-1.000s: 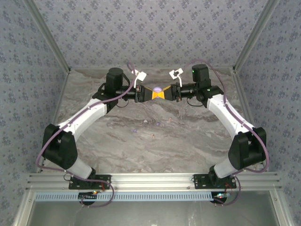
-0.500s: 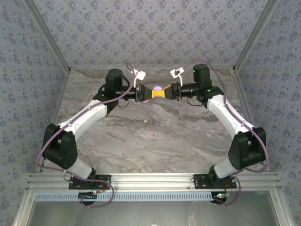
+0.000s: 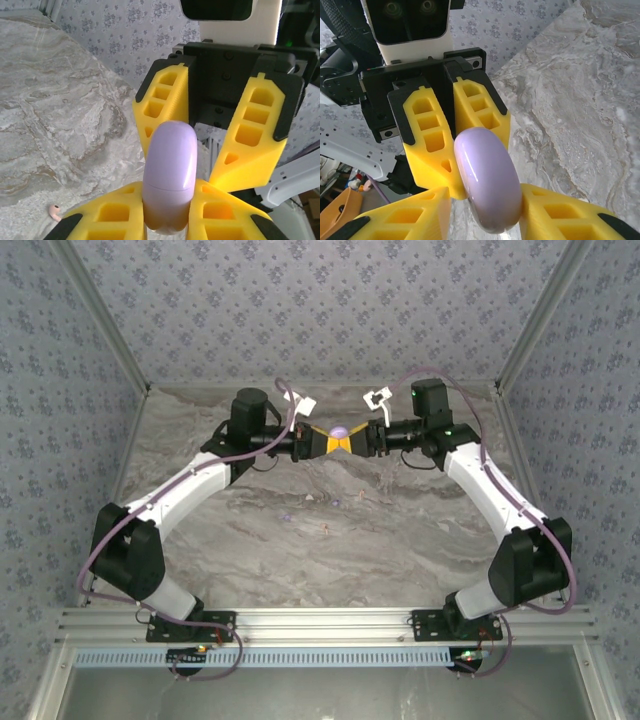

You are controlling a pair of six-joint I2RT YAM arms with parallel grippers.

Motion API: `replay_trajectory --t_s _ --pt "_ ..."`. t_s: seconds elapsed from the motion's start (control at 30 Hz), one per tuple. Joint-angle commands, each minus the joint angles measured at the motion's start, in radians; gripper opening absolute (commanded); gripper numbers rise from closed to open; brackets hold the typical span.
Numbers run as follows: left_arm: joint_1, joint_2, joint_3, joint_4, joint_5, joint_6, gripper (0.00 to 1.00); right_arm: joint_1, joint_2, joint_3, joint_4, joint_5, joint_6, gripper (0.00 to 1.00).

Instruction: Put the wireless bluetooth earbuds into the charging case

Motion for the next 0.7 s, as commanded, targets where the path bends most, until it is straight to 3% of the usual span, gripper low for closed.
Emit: replay_trajectory --t_s 0.0,0.17,0.67 --pt "-0.003 -0.056 -0.026 0.059 -0.024 0.141 0.14 0.002 -0.033 0.063 -0.124 0.027 -0.093 0.43" --pt "-0.003 -0.085 -0.055 0.08 -0.032 0.246 0.15 0.002 -0.038 0.071 -0.162 0.046 -0.118 0.44" --pt "-0.019 -0.105 -0.082 0.078 0.032 0.334 0.2 0.021 -0.035 0.095 -0.185 0.065 -0.137 0.46"
